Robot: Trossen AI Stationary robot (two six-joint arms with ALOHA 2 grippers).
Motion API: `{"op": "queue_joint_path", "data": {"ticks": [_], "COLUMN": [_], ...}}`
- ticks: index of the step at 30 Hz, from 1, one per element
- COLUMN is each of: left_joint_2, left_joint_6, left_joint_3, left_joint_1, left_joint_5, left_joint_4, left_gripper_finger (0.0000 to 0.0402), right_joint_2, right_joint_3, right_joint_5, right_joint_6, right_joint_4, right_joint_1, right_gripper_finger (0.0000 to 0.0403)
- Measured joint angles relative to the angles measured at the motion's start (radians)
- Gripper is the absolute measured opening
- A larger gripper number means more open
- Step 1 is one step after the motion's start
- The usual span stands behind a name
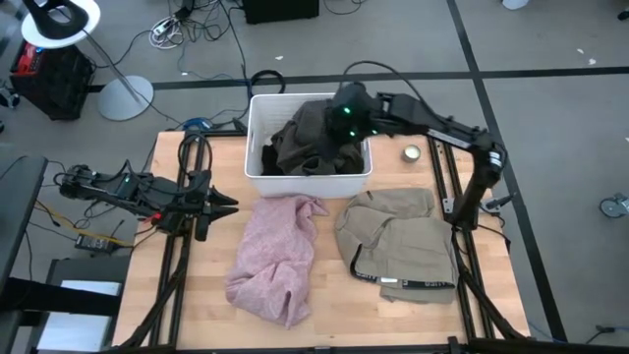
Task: Sort clothes
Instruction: Put the green pants into the white laundry organizer, then put the brown shorts into the white laundry organizer
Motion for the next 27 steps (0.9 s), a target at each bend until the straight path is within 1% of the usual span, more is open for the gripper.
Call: {"op": "queue_joint_path", "data": {"ticks": [4,9,15,18,23,27], "left_joint_2": [0.000,0.000,0.000,0.000,0.000,0.000], "left_joint_6": [0.000,-0.001,-0.004,-0.004,-0.005,-0.005], "left_joint_3": [0.000,0.000,0.000,0.000,0.000,0.000], "left_joint_1": [0.000,0.000,0.000,0.000,0.000,0.000], "left_joint_5": [0.000,0.000,0.000,0.000,0.008,0.009], "left_joint_4": [0.000,0.000,0.000,0.000,0.000,0.000], "left_gripper_finger": [0.0106,0.0106,0.0106,0.0106,0.0106,0.0106], "right_joint_2": [-0.049,-0.077,-0.075,-0.069,-0.070,-0.070], "right_joint_3": [0.000,0.000,0.001,0.000,-0.022,-0.058], "right_joint_5": [0.055,0.110,0.118,0.164,0.277,0.304], "right_joint_6": [0.033,0.111,0.202,0.242,0.299,0.352], "right_joint_4": [-0.040,-0.104,-0.137,-0.151,-0.147,-0.150], "right_joint_1": [0.089,0.192,0.295,0.352,0.462,0.532], "right_gripper_finger": [0.0001,0.0002,0.0001,0.0002,0.0003,0.0001]}}
